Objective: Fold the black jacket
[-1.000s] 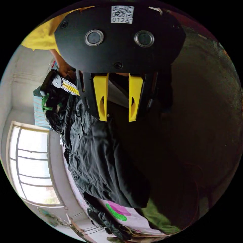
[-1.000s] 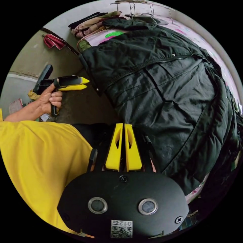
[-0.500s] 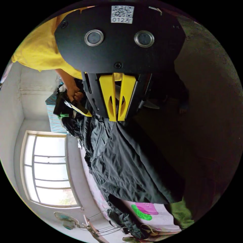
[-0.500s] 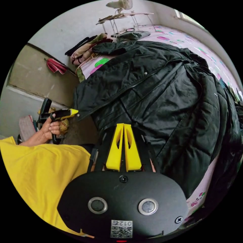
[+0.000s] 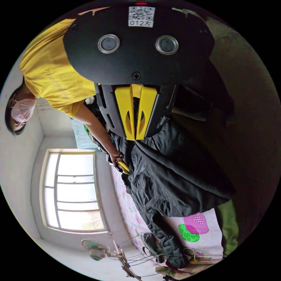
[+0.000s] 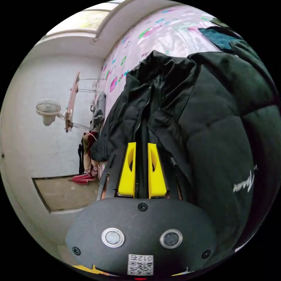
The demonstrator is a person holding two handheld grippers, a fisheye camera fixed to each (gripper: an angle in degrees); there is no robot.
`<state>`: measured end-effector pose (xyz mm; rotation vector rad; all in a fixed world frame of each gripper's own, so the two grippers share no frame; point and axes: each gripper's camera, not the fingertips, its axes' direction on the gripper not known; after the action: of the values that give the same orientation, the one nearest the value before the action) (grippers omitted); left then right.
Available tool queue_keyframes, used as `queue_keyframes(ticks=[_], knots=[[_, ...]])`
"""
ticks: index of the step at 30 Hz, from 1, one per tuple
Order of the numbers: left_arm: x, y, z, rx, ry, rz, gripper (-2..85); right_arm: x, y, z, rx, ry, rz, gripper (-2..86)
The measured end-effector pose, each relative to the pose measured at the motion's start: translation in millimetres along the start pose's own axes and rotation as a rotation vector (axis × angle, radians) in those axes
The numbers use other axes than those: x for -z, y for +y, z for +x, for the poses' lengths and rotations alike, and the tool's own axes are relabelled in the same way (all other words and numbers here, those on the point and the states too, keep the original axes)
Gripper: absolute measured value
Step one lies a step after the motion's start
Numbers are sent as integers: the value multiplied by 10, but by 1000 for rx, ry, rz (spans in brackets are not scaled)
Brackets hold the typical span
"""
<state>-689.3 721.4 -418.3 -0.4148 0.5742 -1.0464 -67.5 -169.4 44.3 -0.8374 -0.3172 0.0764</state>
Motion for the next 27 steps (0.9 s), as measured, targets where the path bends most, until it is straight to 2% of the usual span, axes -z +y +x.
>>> queue_keyframes(ticks=[7,13,15,18,20,23,27], knots=[[-17,12,179,37,-63,-30,-1,-7,-845,132,-52,-75,1,86],[-141,3,360,64,-108,-83,-1,10,-1262,100,-32,-110,-63,44],[-239,2,421,88,-112,-110,-1,110,-1407,-50,32,-83,-56,30],[-456,9,546,85,-98,-145,0,329,-1580,-509,283,-56,-33,19],[-645,2,622,88,-134,-186,0,375,-1603,-713,406,51,-48,15],[-974,-8,691,134,-216,-288,0,259,-1600,-473,310,210,-105,14],[-1172,-38,873,175,-275,-351,2,243,-1560,-185,208,140,-91,15]])
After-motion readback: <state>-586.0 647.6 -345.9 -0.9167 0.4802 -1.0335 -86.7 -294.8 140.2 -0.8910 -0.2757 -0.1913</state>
